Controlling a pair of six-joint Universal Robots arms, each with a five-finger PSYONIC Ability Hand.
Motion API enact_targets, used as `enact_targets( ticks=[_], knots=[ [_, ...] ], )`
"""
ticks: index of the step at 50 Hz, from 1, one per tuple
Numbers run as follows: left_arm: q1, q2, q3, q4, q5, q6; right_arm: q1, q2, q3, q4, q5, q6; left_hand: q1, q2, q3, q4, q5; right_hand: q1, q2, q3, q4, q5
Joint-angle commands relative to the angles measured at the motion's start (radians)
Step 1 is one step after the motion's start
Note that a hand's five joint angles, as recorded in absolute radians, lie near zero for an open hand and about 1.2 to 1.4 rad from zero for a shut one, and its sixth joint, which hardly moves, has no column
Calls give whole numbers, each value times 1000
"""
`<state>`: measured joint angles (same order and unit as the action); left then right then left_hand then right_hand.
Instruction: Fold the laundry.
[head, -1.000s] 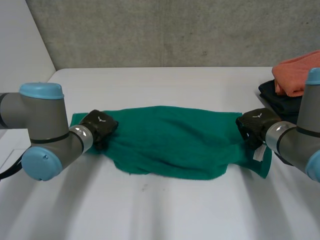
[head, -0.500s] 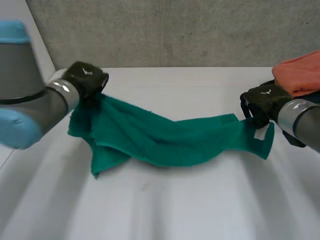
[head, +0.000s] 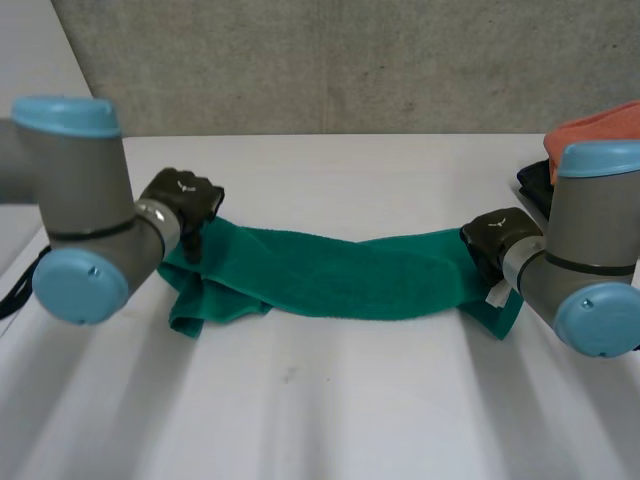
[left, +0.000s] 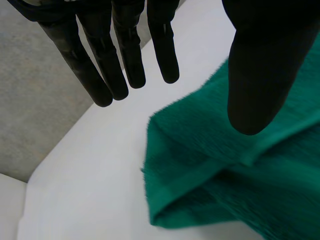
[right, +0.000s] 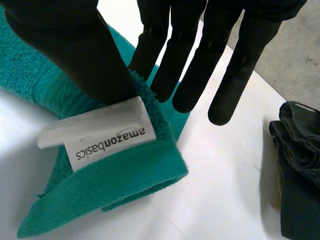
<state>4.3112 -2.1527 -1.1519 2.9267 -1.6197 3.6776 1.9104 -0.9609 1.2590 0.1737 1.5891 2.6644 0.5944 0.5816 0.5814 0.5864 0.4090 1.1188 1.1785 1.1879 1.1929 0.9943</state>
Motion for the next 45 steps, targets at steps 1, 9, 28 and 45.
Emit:
enact_targets(
  ticks=[1, 9, 28, 45],
  knots=[
    [12, -25, -86, 115, 101, 21, -4, -19, 8, 33, -38, 0, 1, 14, 14, 9, 12, 277, 218, 208, 203, 227],
    [41, -165, 57, 62, 109, 18, 4, -19, 31, 52, -40, 0, 18, 31, 31, 26, 29, 277, 218, 208, 203, 227],
    [25, -295, 211, -37, 145, 24, -37, -24, 27, 55, -55, -12, -85, -72, -72, -77, -74, 277, 218, 208, 203, 227],
    [68, -285, 779, 12, 37, -42, -36, 13, -298, -218, 15, -31, 802, 815, 815, 810, 813, 277, 218, 208, 203, 227]
  ],
)
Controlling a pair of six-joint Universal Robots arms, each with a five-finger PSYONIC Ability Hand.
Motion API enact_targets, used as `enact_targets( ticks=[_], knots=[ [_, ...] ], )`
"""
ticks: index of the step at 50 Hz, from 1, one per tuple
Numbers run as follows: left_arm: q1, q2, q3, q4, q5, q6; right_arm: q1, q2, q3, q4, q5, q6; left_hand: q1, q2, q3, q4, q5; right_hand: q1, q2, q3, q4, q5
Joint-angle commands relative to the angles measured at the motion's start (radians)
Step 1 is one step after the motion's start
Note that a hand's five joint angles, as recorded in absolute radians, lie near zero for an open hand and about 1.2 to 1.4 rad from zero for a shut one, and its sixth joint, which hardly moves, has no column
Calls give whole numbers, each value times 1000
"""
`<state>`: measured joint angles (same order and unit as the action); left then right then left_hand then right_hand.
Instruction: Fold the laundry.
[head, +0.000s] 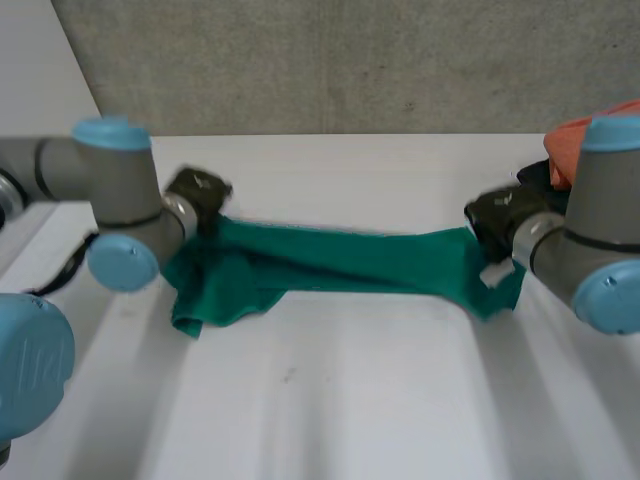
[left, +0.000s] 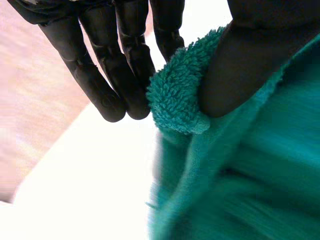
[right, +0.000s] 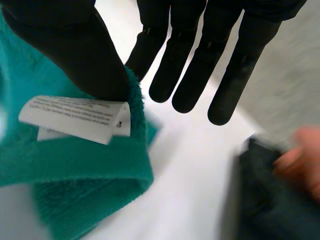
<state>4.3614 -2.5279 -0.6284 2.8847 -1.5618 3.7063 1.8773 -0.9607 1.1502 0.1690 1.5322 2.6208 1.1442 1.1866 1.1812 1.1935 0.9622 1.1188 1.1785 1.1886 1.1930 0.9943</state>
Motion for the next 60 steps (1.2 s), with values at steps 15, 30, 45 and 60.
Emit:
enact_targets(
  ticks=[15, 30, 45, 60],
  knots=[
    [59, 382, 3, 338, 34, -227, 6, -29, -222, -478, 26, 97, 252, 210, 215, 203, 260, 277, 218, 208, 203, 227],
    [90, 432, -657, 337, 147, -48, 6, 7, 11, 70, -145, 156, 252, 210, 215, 203, 260, -159, -219, -229, -234, -209],
    [18, 678, -659, 148, 152, -58, 112, -53, 126, 193, -49, 579, 252, 210, 215, 203, 260, -859, -919, -929, -933, -909],
    [-115, 860, -619, -21, 143, -83, 293, 180, -118, 78, 244, 808, 252, 210, 215, 203, 260, -944, -1004, -1014, -1018, -994]
  ],
)
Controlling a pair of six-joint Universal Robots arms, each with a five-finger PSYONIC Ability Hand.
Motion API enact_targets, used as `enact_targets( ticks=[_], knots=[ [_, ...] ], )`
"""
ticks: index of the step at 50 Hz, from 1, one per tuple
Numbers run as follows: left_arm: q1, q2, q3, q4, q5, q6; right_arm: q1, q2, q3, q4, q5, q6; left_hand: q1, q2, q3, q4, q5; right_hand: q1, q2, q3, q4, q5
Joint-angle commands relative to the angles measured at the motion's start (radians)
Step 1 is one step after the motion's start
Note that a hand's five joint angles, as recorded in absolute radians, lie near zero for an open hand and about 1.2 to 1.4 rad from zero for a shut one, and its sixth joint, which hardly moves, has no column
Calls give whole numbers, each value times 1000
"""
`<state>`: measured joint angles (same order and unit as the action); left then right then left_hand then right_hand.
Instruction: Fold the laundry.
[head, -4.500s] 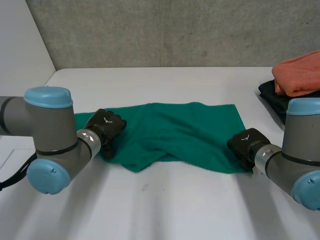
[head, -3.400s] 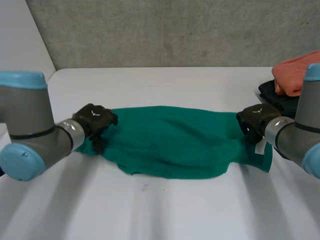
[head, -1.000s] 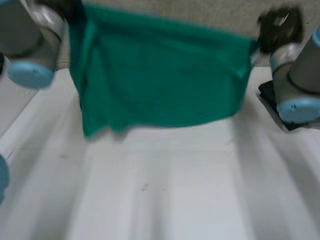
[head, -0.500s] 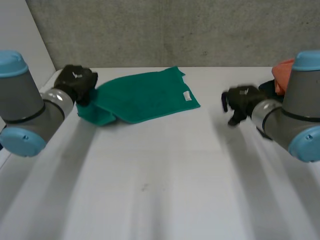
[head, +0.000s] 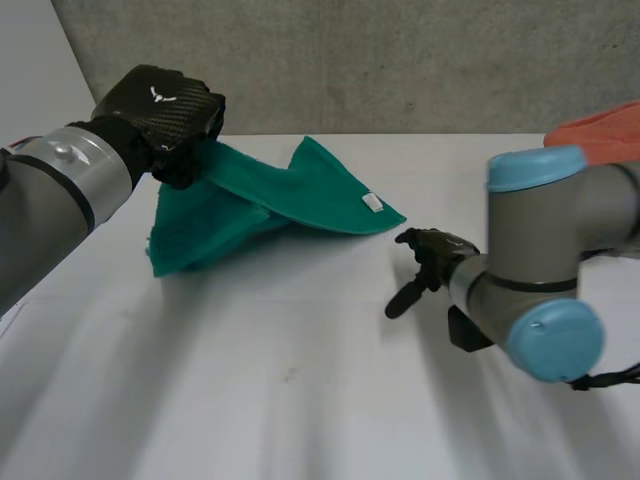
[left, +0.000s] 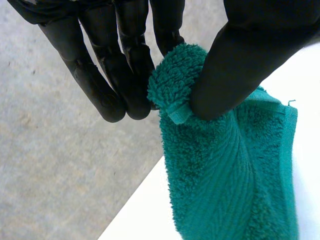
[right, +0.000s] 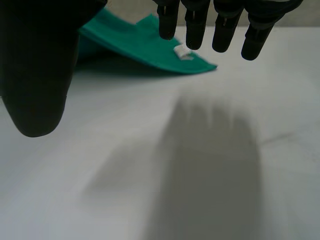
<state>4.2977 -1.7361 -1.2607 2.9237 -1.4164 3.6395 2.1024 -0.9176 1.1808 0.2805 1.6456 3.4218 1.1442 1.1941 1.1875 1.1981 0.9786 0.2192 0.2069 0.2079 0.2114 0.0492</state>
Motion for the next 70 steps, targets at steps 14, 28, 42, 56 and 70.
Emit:
enact_targets(
  ticks=[14, 28, 42, 56, 70],
  knots=[
    [-111, 211, 15, -117, -16, -102, 152, 350, -356, -32, 180, -27, 252, 202, 209, 198, 243, -45, -32, -33, -37, -49],
    [-110, 259, 23, -144, -30, -163, 99, 320, -316, -141, 163, -68, 252, 202, 209, 198, 243, 1177, 1189, 1188, 1185, 1173],
    [169, 155, -28, -150, 105, -102, -194, -315, 2, 3, -286, -619, 252, 202, 209, 198, 243, 1177, 1189, 1188, 1185, 1173],
    [224, -347, 139, -201, 149, 50, -248, -233, -139, 511, -343, -874, 252, 202, 209, 198, 243, 1177, 1189, 1188, 1185, 1173],
    [195, -433, 866, 20, 24, -19, -190, -7, -595, -30, -136, -708, 252, 202, 209, 198, 243, 1177, 1189, 1188, 1185, 1173]
  ],
)
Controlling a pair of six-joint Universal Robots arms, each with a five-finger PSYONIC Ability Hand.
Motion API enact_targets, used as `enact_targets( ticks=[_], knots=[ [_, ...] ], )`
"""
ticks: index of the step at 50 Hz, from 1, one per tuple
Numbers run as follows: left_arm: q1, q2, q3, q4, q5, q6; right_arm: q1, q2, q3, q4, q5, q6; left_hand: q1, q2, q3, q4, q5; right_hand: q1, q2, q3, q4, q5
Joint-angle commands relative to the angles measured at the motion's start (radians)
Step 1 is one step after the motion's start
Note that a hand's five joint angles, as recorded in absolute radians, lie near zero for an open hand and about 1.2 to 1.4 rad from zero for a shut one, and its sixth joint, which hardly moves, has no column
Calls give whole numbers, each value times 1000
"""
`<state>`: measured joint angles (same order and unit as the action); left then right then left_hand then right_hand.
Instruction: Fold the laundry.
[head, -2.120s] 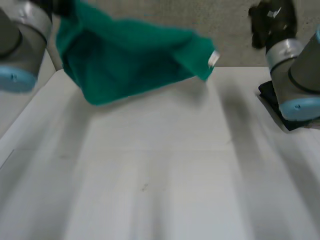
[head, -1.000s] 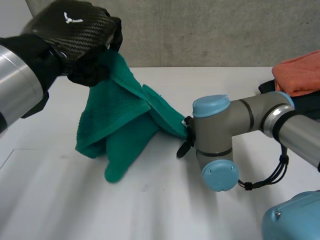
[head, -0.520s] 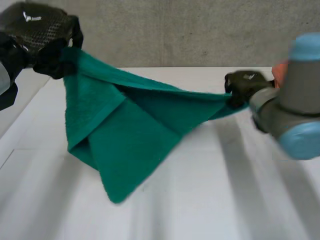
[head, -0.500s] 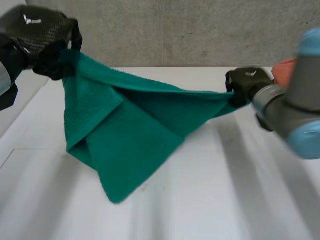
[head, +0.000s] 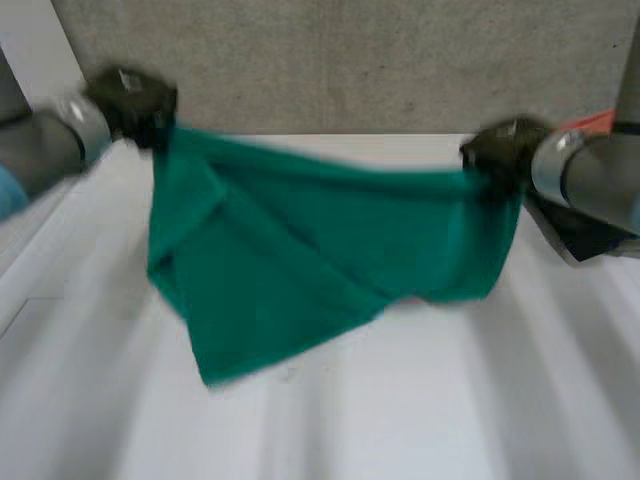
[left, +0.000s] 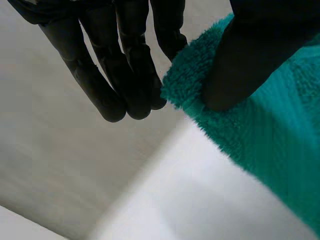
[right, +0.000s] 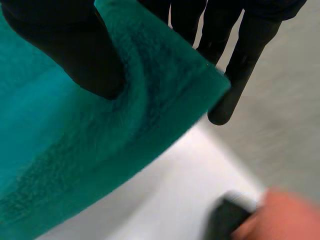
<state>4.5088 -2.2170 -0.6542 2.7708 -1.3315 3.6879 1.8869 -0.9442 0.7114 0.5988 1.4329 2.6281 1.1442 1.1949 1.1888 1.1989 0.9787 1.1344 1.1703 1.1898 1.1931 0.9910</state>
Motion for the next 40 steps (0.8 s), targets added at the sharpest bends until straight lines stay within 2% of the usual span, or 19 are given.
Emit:
enact_targets(
  ticks=[1, 5, 14, 19, 20, 26, 30, 33, 37, 39, 40],
  knots=[
    [-19, 77, 261, 237, -67, -93, 34, -5, -104, -437, 70, 86, 252, 201, 207, 197, 243, 262, 226, 207, 203, 231],
    [-30, 143, 188, 349, -63, -129, 44, -73, -17, -617, 55, 87, 252, 201, 207, 197, 243, 262, 226, 207, 203, 231],
    [26, 234, -191, 374, -63, -66, 50, -128, 207, -649, 12, 76, 252, 201, 207, 197, 243, 262, 226, 207, 203, 231],
    [56, 232, -487, 386, -46, 39, 52, -145, 384, -619, 4, 50, 252, 201, 207, 197, 243, 262, 226, 207, 203, 231],
    [65, 217, -555, 420, -26, 90, 52, -150, 440, -608, -6, 35, 252, 201, 207, 197, 243, 262, 226, 207, 203, 231],
    [102, 73, -719, 546, 55, 283, 54, -145, 638, -603, -45, -22, 252, 201, 207, 197, 243, 262, 226, 207, 203, 231],
    [104, -12, -720, 540, 61, 354, 47, -116, 700, -611, -43, -52, 53, 3, 9, -1, 44, 262, 226, 207, 203, 231],
    [96, -12, -700, 518, 49, 366, 38, -102, 717, -607, -39, -59, -211, -261, -255, -265, -220, 262, 226, 207, 203, 231],
    [95, 22, -685, 494, 43, 322, 32, -104, 729, -602, -28, -46, -367, -417, -411, -421, -376, 262, 226, 207, 203, 231],
    [95, 39, -682, 469, 52, 264, 29, -114, 729, -593, -13, -30, -595, -646, -640, -650, -604, 262, 226, 207, 203, 231],
    [96, 40, -683, 463, 52, 250, 26, -117, 729, -590, -8, -23, -622, -673, -667, -677, -631, 262, 226, 207, 203, 231]
  ],
)
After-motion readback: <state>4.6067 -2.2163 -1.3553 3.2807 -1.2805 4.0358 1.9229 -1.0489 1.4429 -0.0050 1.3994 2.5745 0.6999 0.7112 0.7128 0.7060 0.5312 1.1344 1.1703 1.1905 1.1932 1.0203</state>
